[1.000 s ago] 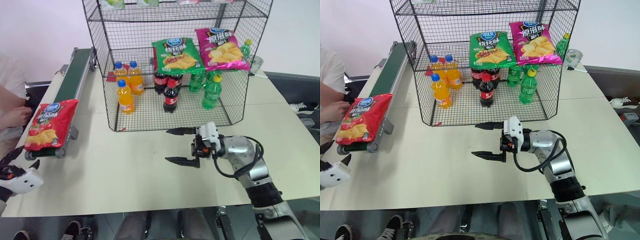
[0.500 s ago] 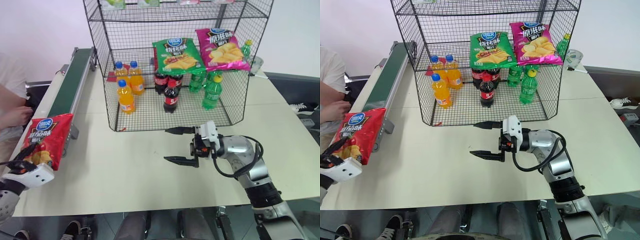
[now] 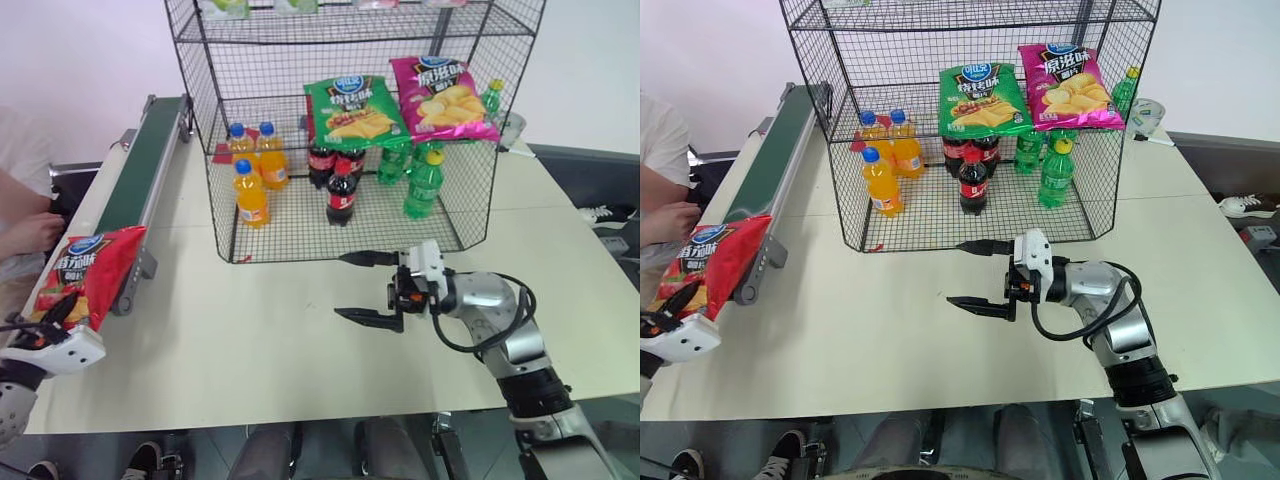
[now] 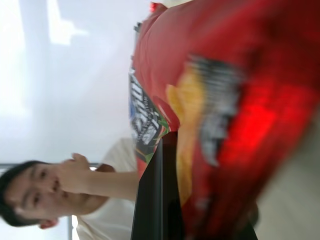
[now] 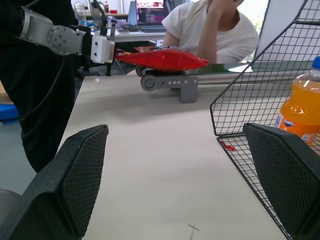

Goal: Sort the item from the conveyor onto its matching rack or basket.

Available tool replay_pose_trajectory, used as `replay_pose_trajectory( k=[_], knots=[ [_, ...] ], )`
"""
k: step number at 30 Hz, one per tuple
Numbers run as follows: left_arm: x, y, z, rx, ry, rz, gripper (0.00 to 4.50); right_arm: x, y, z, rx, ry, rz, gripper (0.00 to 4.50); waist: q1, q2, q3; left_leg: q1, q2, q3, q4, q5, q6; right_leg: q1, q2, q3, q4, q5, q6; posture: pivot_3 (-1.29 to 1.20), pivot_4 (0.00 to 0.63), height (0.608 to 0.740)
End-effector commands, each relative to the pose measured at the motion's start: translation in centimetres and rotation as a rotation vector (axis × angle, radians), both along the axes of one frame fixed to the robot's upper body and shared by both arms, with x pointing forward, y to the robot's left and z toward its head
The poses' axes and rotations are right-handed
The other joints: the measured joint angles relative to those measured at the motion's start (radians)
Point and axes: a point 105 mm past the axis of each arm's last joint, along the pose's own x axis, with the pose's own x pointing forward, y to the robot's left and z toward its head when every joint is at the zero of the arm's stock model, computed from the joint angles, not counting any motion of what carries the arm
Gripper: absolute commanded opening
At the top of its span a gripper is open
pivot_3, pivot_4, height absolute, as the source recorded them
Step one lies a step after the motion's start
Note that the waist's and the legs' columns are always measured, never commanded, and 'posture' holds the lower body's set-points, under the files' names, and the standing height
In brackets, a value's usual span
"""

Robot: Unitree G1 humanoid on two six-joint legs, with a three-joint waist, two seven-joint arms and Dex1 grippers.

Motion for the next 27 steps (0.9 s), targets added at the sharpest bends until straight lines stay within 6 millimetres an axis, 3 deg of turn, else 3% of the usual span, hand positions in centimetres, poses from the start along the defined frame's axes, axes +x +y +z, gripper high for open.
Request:
replay_pose_trajectory(
  k=[1, 8, 10, 13, 19, 23, 27],
  knots=[
    [0.3, -0.6, 4.4, 0.081, -0.142, -0.024, 0.06, -0.4, -0.1, 2.6, 0.08, -0.101, -0.011, 4.5, 0.0, 0.0, 0.0, 0.0, 0.0, 0.0, 0.0, 0.0, 0.0, 0.0, 0.0, 0.0, 0.0, 0.0, 0.0, 0.0, 0.15, 0.739],
    [0.5, -6.0, 7.7, 0.168, -0.227, -0.171, 0.06, -0.5, -1.2, 2.6, 0.096, -0.114, -0.086, 4.5, 0.001, 0.0, 0.0, 0.0, 0.0, 0.0, 0.0, 0.0, 0.0, 0.001, 0.0, 0.0, 0.0, 0.0, 0.0, 0.0, 0.15, 0.739],
    [0.7, -8.4, 8.9, 0.2, -0.258, -0.238, 0.06, -0.1, -2.6, 3.9, 0.154, -0.131, -0.179, 4.5, 0.001, 0.0, 0.0, 0.0, 0.0, 0.0, 0.0, 0.0, 0.0, 0.0, 0.0, 0.0, 0.0, 0.0, 0.0, 0.0, 0.15, 0.739],
    [1.0, -10.2, 9.6, 0.234, -0.272, -0.281, 0.06, 0.2, -4.0, 5.3, 0.223, -0.138, -0.272, 4.5, 0.002, 0.0, 0.0, 0.0, 0.0, 0.0, 0.0, 0.0, 0.0, 0.001, 0.0, 0.0, 0.0, 0.0, 0.0, 0.0, 0.15, 0.739],
    [3.6, -15.2, 11.3, 0.21, -0.349, -0.403, 0.06, 0.0, -5.6, 5.1, 0.265, -0.131, -0.407, 4.5, 0.008, 0.001, 0.0, 0.0, 0.0, 0.0, 0.0, 0.0, 0.0, 0.001, 0.0, 0.0, 0.0, 0.0, 0.0, 0.0, 0.15, 0.739],
    [5.5, -17.0, 12.4, 0.184, -0.412, -0.437, 0.06, 0.5, -5.8, 5.4, 0.29, -0.147, -0.458, 4.5, 0.008, 0.001, 0.0, 0.0, -0.001, 0.001, 0.001, 0.0, 0.0, 0.001, 0.0, 0.0, 0.001, 0.0, 0.0, 0.0, 0.15, 0.739],
    [7.9, -18.2, 11.8, 0.16, -0.425, -0.438, 0.06, 0.8, -5.6, 5.5, 0.295, -0.158, -0.475, 4.5, 0.0, 0.001, 0.0, 0.0, 0.0, 0.001, 0.0, 0.001, -0.002, 0.002, 0.001, 0.0, 0.002, 0.0, 0.0, 0.0, 0.15, 0.739]
  ],
)
